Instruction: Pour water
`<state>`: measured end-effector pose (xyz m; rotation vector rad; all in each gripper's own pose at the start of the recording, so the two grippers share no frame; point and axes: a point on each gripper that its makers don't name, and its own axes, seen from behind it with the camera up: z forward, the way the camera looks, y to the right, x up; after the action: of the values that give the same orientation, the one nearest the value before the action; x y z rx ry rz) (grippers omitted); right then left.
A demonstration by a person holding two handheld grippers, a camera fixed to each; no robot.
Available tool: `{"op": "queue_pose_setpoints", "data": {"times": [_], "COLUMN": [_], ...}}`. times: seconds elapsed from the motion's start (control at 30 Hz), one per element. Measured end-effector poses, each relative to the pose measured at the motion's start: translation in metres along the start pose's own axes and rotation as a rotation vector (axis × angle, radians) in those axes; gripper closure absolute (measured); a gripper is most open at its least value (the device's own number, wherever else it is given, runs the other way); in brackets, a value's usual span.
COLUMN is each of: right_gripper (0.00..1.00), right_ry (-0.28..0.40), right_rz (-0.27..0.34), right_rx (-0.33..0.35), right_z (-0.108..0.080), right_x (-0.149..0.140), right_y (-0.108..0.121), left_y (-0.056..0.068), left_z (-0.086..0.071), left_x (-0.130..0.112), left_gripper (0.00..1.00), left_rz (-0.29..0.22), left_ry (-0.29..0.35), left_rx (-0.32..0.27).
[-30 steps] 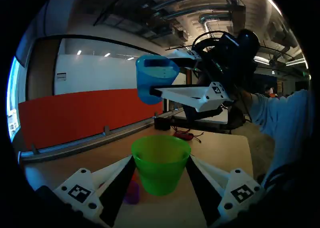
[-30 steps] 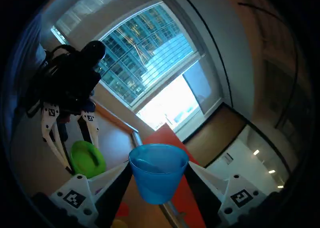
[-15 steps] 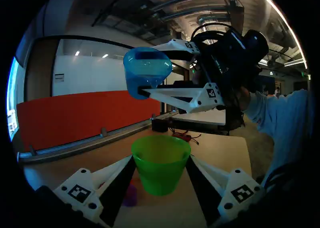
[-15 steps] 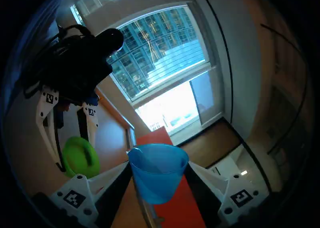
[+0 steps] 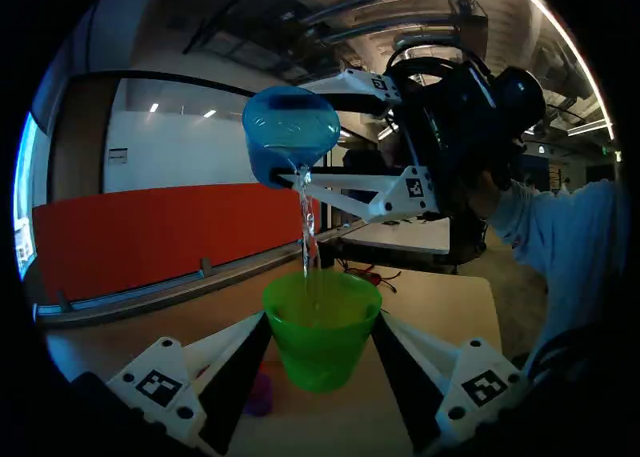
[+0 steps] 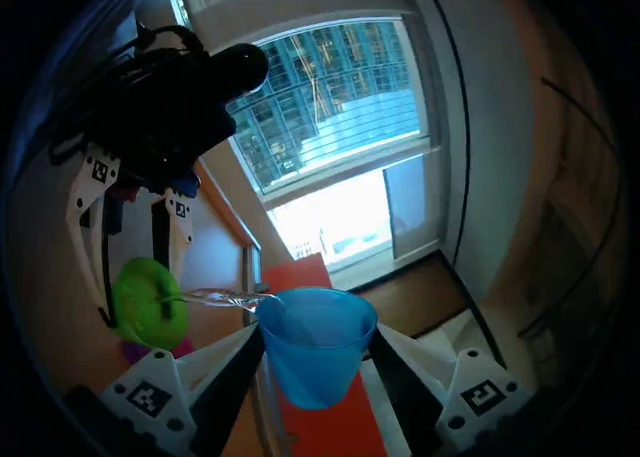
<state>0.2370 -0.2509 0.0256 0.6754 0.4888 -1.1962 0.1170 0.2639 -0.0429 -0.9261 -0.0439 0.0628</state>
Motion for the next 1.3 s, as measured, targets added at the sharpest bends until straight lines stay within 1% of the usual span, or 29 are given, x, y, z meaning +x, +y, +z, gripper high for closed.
{"op": "queue_pose_setpoints", "data": {"times": [0.47,0.7,1.17,1.3], "right_gripper": [0.11,0.11,0.11,0.11], "right_ry": [-0.006,-0.012,-0.018,-0.017], "right_rz": [-0.1,-0.16,-0.253,-0.276], "right_rx": [-0.016,-0.025,-0.04,-0.05], "right_z": [0.005,0.005,0.006,0.006], "right_x": [0.0,0.0,0.004,0.007], "right_y": [0.01,0.016,0.027,0.03], "left_y": [-0.002,-0.003,-0.004,-0.006], "left_z": [-0.002,-0.001,-0.001,-0.001], "left_x": [0.0,0.001,0.002,0.003], "left_gripper": [0.15,0.15,0.15,0.15], "left_rz": [0.003,0.005,0.011,0.005], "left_ry": [0.0,0.0,0.0,0.002], "left_rx": [0.002,0.003,0.006,0.008]}}
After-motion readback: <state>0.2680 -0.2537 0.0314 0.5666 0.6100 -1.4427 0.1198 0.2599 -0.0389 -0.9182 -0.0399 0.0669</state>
